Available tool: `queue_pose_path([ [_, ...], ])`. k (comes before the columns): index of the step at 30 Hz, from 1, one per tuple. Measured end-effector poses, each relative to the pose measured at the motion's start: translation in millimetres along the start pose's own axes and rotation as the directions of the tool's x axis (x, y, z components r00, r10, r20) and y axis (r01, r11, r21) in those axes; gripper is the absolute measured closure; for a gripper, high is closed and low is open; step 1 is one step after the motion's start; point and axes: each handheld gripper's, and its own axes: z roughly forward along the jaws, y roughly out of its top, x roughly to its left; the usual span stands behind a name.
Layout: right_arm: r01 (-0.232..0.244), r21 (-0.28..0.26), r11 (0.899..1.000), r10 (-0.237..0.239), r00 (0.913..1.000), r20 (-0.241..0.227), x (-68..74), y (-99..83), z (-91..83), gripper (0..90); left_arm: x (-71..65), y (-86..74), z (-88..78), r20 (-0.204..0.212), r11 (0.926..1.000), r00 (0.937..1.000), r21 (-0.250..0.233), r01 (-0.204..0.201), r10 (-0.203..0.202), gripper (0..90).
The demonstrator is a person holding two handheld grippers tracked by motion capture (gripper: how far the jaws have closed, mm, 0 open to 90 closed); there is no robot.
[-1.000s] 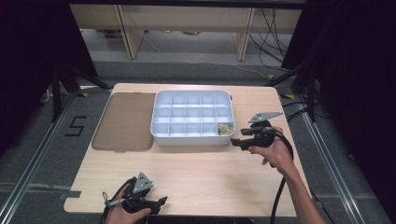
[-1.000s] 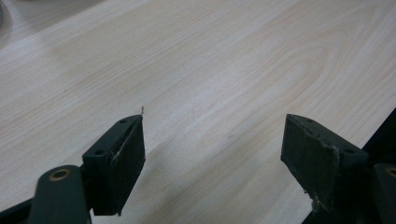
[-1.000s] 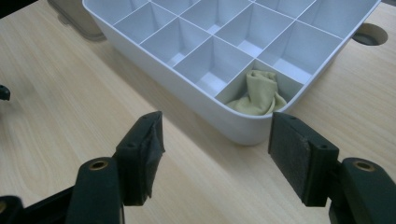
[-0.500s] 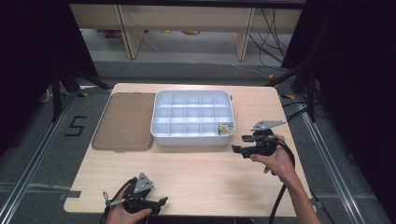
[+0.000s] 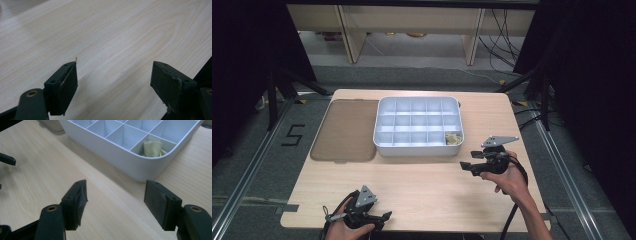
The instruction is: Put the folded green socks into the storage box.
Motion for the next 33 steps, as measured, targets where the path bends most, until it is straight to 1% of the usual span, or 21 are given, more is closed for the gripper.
queue_pose_path([
  [1, 0.000, 0.000, 1.000, 0.000, 1.0000, 0.000, 0.0, 0.0, 0.0, 35.8, 0.1, 0.0, -0.1, 0.000, 1.0000, 1.0000, -0.001, 0.000, 0.000, 21.0],
  [2, 0.003, -0.008, 1.000, -0.003, 1.0000, 0.009, 0.4, -2.6, 1.1, 35.7, 0.0, 0.2, 1.4, -0.008, 0.9996, 0.9999, -0.026, 0.007, -0.007, 21.0],
  [4, -0.002, -0.002, 1.000, 0.002, 1.0000, 0.009, 0.1, -3.3, 0.3, 35.6, 0.0, 0.1, 0.9, -0.006, 0.9998, 0.9999, -0.020, 0.009, -0.009, 21.0],
  [5, -0.023, 0.013, 1.000, 0.023, 0.9997, -0.002, 2.9, -6.0, 0.4, 35.5, 0.5, 0.0, -0.4, -0.001, 1.0000, 1.0000, -0.001, 0.002, -0.002, 21.0],
  [6, -0.001, 0.003, 1.000, 0.001, 1.0000, 0.007, 1.5, -6.8, 0.7, 35.5, 0.6, -0.1, -0.3, -0.001, 1.0000, 1.0000, -0.001, 0.001, -0.001, 21.0],
  [7, 0.003, -0.002, 1.000, -0.003, 1.0000, 0.008, 1.9, -8.1, 0.9, 35.5, 0.5, -0.1, -0.3, -0.001, 1.0000, 1.0000, -0.002, 0.002, -0.002, 21.0],
  [13, 0.001, -0.007, 1.000, -0.001, 1.0000, 0.003, 5.7, -14.3, 1.9, 35.2, 1.2, -0.2, -0.8, -0.002, 0.9999, 0.9999, 0.004, -0.010, 0.010, 21.0],
  [14, 0.001, -0.005, 1.000, -0.001, 1.0000, 0.004, 6.3, -15.3, 1.8, 35.1, 0.5, -0.2, 0.6, -0.007, 0.9999, 1.0000, -0.013, -0.002, 0.002, 21.0],
  [15, 0.001, -0.005, 1.000, -0.001, 1.0000, 0.004, 6.3, -15.3, 1.8, 35.1, 0.5, -0.2, 0.6, -0.007, 0.9999, 1.0000, -0.013, -0.002, 0.002, 21.0],
  [17, 0.015, -0.017, 1.000, -0.015, 0.9999, 0.004, 6.9, -17.8, 2.7, 34.3, 0.8, -0.1, -0.7, -0.002, 1.0000, 1.0000, 0.003, -0.009, 0.009, 21.0],
  [18, -0.014, -0.006, 1.000, 0.014, 0.9998, -0.011, 9.4, -19.0, 2.6, 34.3, -0.4, -0.2, 1.5, -0.010, 0.9996, 0.9999, -0.028, 0.011, -0.012, 21.0],
  [19, -0.019, -0.005, 1.000, 0.019, 0.9998, -0.008, 11.2, -21.3, 2.5, 34.3, 0.1, -0.3, -0.1, -0.003, 1.0000, 1.0000, -0.006, 0.000, 0.000, 21.0],
  [21, -0.010, -0.003, 1.000, 0.010, 0.9999, -0.013, 12.1, -23.1, 1.9, 34.2, 0.8, -0.1, -0.7, -0.002, 0.9999, 0.9999, 0.005, -0.011, 0.011, 21.0],
  [22, -0.010, -0.003, 1.000, 0.010, 0.9999, -0.013, 12.1, -23.1, 1.9, 34.2, 0.8, -0.1, -0.7, -0.002, 0.9999, 0.9999, 0.005, -0.011, 0.011, 21.0],
  [23, 0.006, -0.012, 1.000, -0.006, 0.9999, -0.012, 12.1, -25.6, 2.2, 34.1, 0.8, -0.1, -0.8, -0.003, 0.9999, 0.9999, 0.005, -0.012, 0.012, 21.0],
  [27, -0.013, -0.001, 1.000, 0.013, 0.9998, -0.016, 15.8, -29.9, 2.1, 34.0, 0.5, -0.1, -0.5, -0.002, 0.9999, 0.9999, 0.006, -0.012, 0.012, 21.0],
  [28, 0.015, -0.012, 1.000, -0.015, 0.9997, -0.019, 13.6, -30.7, 3.3, 33.9, 0.3, -0.1, -0.4, -0.002, 0.9999, 0.9999, 0.005, -0.010, 0.010, 21.0],
  [29, -0.024, -0.002, 1.000, 0.024, 0.9997, -0.011, 16.7, -32.2, 2.6, 33.7, 0.3, -0.1, -0.5, -0.002, 0.9999, 0.9999, 0.005, -0.012, 0.012, 21.0],
  [30, -0.024, -0.002, 1.000, 0.024, 0.9997, -0.011, 16.7, -32.2, 2.6, 33.7, 0.3, -0.1, -0.5, -0.002, 0.9999, 0.9999, 0.005, -0.012, 0.012, 21.0],
  [31, -0.003, -0.002, 1.000, 0.003, 1.0000, -0.006, 14.6, -34.0, 2.4, 33.5, 0.0, 0.0, -0.4, -0.001, 1.0000, 1.0000, 0.000, -0.008, 0.008, 21.0],
  [33, -0.005, -0.006, 1.000, 0.005, 0.9999, -0.010, 15.6, -35.8, 2.8, 33.1, 0.4, 0.0, -0.8, -0.002, 0.9999, 0.9999, 0.005, -0.013, 0.013, 21.0],
])
